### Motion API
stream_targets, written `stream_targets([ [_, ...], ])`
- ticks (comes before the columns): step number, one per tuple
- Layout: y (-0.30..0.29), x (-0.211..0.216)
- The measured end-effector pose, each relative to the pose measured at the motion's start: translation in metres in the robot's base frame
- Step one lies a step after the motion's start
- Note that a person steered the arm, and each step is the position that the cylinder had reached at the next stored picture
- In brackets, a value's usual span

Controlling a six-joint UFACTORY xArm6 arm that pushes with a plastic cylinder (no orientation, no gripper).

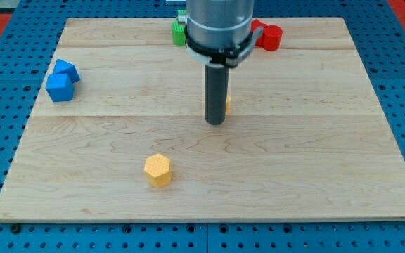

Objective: Push the hexagon to the left of the heart

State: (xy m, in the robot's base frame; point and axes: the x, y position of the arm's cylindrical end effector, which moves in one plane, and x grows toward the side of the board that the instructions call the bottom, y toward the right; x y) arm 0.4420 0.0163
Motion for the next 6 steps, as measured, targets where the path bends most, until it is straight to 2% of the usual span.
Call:
stream_targets([
  [1, 0.038, 0.025],
  [2, 0.039, 0.106],
  [3, -0.046, 0.132],
  [4, -0.122, 0.132],
  [5, -0.158, 0.123],
  [6, -0.122, 0.109],
])
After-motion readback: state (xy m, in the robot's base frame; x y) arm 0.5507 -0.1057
